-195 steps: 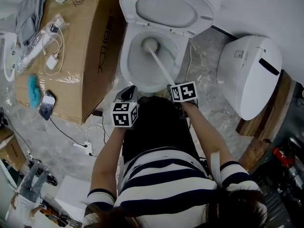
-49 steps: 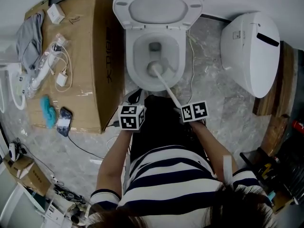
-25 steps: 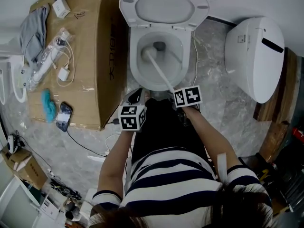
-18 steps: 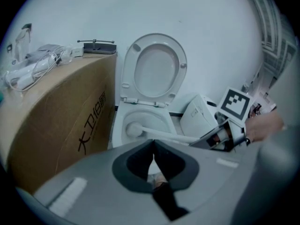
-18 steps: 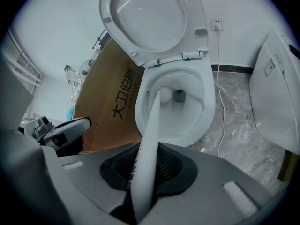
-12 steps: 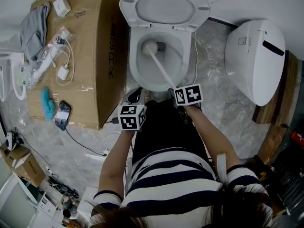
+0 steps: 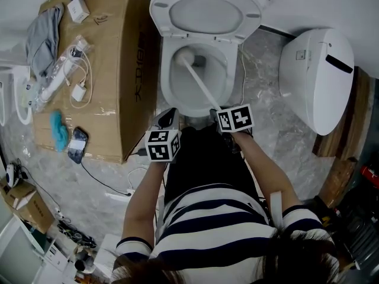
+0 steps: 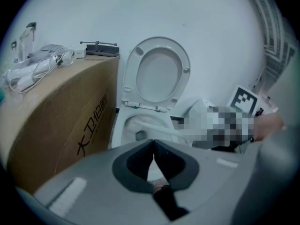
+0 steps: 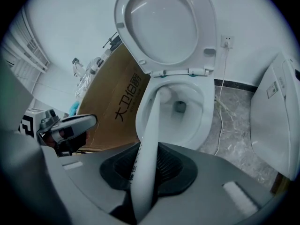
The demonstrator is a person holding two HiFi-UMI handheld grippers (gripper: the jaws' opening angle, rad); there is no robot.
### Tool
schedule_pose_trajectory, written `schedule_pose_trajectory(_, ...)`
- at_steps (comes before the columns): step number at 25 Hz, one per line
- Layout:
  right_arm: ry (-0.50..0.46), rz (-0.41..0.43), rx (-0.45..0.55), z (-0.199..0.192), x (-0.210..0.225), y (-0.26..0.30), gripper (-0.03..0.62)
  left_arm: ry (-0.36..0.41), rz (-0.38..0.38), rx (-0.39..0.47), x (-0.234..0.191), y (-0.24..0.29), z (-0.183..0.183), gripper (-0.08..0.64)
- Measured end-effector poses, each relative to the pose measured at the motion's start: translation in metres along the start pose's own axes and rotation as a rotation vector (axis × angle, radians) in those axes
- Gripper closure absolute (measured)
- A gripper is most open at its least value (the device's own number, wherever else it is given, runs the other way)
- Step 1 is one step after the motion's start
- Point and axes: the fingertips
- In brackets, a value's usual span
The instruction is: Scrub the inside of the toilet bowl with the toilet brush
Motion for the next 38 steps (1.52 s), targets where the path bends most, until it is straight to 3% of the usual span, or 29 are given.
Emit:
schedule_pose_trajectory(8,0.071,-0.01,0.013,0.009,0.013,-0.004,0.508,0.016,-0.023,-0.006,0.001,0.001,0.007,0.56)
schedule_pose_trajectory(16,0.101,-0.084,0.026,0.004,0.032,-0.014,0.508,0.057,-0.046,-0.019,0.001,0.002,0.018,0.56)
schedule_pose_trajectory(25,0.129,-0.195,0.006,-0.022,0.05,-0.027,0.508,0.087,-0.062,-0.042,-0.004,-0.004,0.017,0.56)
schedule_pose_trajectory(38,0.17,-0.225,-0.069,-0.069,0.044,-0.039,0.509,0.099,-0.091,-0.048,0.003,-0.007,0.014,0.56)
Point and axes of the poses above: the fingertips, and each gripper's own axes: y forward along the fingers, x to its right, z out of its top, and after that the axes turned 13 degrees about -z, right-handed
